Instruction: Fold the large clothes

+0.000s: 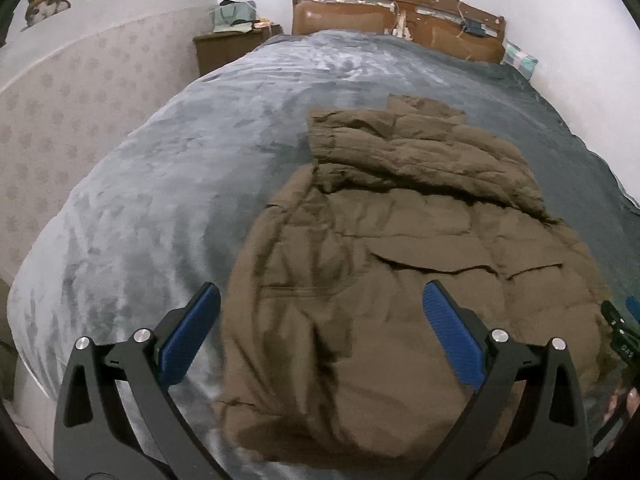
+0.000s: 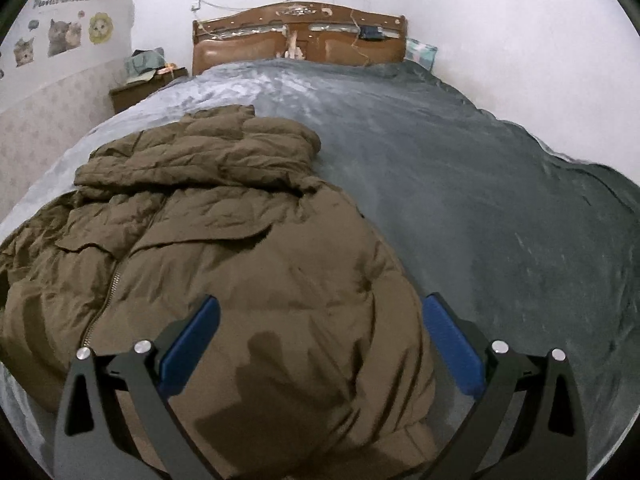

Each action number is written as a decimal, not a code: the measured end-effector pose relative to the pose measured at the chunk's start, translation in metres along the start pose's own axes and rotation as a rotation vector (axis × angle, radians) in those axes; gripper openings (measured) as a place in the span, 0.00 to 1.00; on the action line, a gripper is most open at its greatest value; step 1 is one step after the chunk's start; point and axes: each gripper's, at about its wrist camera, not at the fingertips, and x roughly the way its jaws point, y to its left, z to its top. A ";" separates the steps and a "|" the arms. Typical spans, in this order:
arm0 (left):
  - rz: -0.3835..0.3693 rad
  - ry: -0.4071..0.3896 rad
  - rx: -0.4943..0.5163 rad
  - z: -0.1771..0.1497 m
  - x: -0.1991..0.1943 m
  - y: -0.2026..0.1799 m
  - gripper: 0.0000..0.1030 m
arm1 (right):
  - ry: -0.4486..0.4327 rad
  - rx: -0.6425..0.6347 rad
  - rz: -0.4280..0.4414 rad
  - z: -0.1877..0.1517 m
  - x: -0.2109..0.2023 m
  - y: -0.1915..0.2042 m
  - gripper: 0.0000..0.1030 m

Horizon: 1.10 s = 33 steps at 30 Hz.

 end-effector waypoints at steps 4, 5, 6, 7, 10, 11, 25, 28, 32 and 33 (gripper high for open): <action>-0.020 0.020 -0.029 -0.002 0.003 0.016 0.97 | 0.006 0.026 0.011 -0.004 0.000 -0.004 0.98; -0.023 0.026 -0.034 -0.003 0.004 0.017 0.97 | 0.005 0.026 0.010 -0.004 -0.001 -0.005 0.98; -0.026 0.034 -0.041 -0.006 0.006 0.020 0.97 | 0.007 0.027 0.012 -0.005 0.000 -0.005 0.98; -0.024 0.038 -0.043 -0.008 0.007 0.022 0.97 | 0.007 0.026 0.015 -0.005 0.000 -0.005 0.98; -0.009 0.051 -0.042 -0.017 0.012 0.027 0.97 | 0.014 0.019 0.013 -0.007 -0.001 -0.005 0.98; -0.004 0.056 -0.043 -0.020 0.014 0.029 0.97 | 0.017 0.018 0.011 -0.009 -0.002 -0.004 0.98; 0.036 0.179 0.008 -0.067 0.061 0.051 0.58 | 0.081 0.002 -0.008 -0.022 0.009 -0.001 0.98; 0.023 0.190 -0.004 -0.075 0.075 0.057 0.59 | 0.093 0.004 -0.015 -0.025 0.013 -0.002 0.98; 0.025 0.186 -0.016 -0.071 0.071 0.058 0.65 | 0.086 -0.001 -0.021 -0.024 0.010 -0.004 0.98; 0.039 0.179 -0.011 -0.070 0.068 0.057 0.73 | 0.083 0.000 -0.022 -0.023 0.009 -0.004 0.98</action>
